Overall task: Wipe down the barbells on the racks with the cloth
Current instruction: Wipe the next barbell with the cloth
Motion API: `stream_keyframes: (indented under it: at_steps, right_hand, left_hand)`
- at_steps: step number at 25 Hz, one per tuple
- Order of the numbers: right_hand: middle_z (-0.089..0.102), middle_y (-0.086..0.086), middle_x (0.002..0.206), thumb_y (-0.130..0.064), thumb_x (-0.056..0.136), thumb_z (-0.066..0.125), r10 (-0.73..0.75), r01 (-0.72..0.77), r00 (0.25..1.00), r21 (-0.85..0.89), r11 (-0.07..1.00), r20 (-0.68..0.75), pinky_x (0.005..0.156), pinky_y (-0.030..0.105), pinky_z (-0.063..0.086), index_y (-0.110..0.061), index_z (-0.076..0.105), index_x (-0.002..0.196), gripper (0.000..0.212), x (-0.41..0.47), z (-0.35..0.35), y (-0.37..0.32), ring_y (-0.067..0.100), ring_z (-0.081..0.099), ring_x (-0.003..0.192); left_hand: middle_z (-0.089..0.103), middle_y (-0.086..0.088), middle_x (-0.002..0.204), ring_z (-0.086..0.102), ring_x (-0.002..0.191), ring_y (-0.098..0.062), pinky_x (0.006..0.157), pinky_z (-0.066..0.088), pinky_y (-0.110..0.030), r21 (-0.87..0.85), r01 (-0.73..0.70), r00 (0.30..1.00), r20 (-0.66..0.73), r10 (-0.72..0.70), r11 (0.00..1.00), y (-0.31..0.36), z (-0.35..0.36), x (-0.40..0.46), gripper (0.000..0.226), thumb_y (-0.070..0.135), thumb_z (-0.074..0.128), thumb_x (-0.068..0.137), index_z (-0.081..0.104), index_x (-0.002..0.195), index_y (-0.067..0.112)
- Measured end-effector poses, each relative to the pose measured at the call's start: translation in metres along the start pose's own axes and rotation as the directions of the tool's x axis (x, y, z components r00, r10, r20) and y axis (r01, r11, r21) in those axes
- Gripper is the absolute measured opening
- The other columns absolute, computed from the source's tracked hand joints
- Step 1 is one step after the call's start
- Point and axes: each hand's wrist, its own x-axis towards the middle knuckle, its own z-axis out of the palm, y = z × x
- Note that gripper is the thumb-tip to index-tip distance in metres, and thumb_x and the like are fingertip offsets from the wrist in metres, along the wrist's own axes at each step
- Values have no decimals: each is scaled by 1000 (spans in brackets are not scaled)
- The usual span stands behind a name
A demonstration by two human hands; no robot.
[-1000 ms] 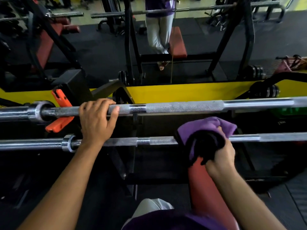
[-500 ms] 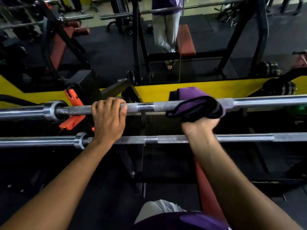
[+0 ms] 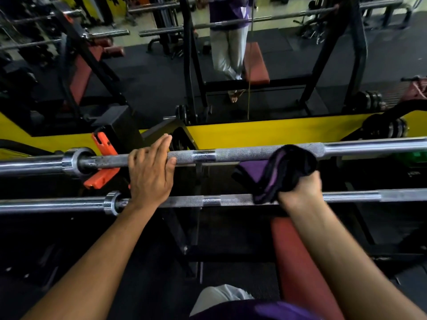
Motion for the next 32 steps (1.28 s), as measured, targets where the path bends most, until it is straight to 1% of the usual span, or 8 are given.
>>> stream_keyframes:
  at_steps: [3, 10, 13, 18, 22, 24, 27, 32]
  right_hand:
    - [58, 1, 72, -23, 74, 53, -20, 25, 998, 75, 997, -63, 74, 26, 48, -22, 52, 74, 1, -6, -5, -27, 18, 59, 73]
    - [63, 15, 123, -55, 98, 39, 241, -243, 970, 104, 964, 33, 113, 48, 37, -22, 66, 100, 42, -14, 44, 60, 30, 61, 106]
    - [66, 23, 120, -57, 97, 36, 405, -408, 904, -7, 913, 136, 105, 49, 46, -15, 64, 125, 57, -36, 57, 94, 37, 64, 108]
    - [72, 6, 64, -39, 108, 21, 209, -216, 974, 80, 973, 86, 50, 25, 58, -11, 71, 73, 67, -19, 4, 36, 18, 70, 55]
    - [70, 2, 122, -41, 105, 34, 38, -37, 999, -123, 992, 1, 91, 34, 56, -24, 54, 106, 27, 9, -42, 5, 16, 70, 98]
    - [74, 3, 110, -43, 90, 57, 77, -72, 996, -81, 994, 52, 81, 34, 60, -24, 57, 104, 24, 6, -33, 13, 18, 73, 88]
    - [72, 11, 85, -49, 99, 38, 190, -201, 968, 52, 978, 162, 75, 38, 60, -14, 68, 91, 47, -20, 5, 45, 25, 72, 74]
    - [68, 6, 71, -48, 101, 38, 317, -267, 916, -217, 939, 247, 65, 25, 55, -13, 64, 77, 50, -52, 16, 73, 18, 67, 64]
  left_hand:
    - [41, -6, 159, 49, 122, -28, 105, 32, -48, 10, -3, 999, 38, 2, 1000, 0, 0, -1, 61, 46, 18, 108, 34, 156, 11]
    - [16, -9, 168, 11, 157, -20, 127, 1, -47, 127, -220, 970, 129, 204, 967, -29, -10, 17, 66, 46, 18, 108, 17, 161, 6]
    - [17, -10, 168, 12, 157, -21, 128, 2, -45, 80, -174, 979, 120, 164, 981, -26, -6, 12, 65, 44, 16, 109, 16, 161, 5]
    - [14, -10, 169, 9, 157, -20, 128, 7, -43, 2, -97, 990, 99, 97, 995, -30, -5, 0, 63, 39, 20, 108, 15, 161, 5]
    - [11, -7, 170, 7, 157, -18, 127, 9, -41, -35, -45, 996, 81, 47, 998, -24, -4, -8, 62, 38, 21, 109, 13, 161, 7]
    - [11, -7, 170, 8, 157, -19, 127, 11, -42, -40, -22, 997, 77, 25, 999, -19, -3, -8, 62, 38, 20, 109, 13, 161, 7]
    - [13, -7, 169, 10, 157, -19, 127, 11, -42, -31, -18, 996, 84, 21, 999, -16, -4, -8, 62, 39, 19, 109, 14, 161, 7]
    - [39, -18, 158, 36, 147, -31, 119, 29, -48, -29, -8, 997, 79, 11, 1000, -11, -12, -7, 61, 40, 23, 109, 32, 156, 1]
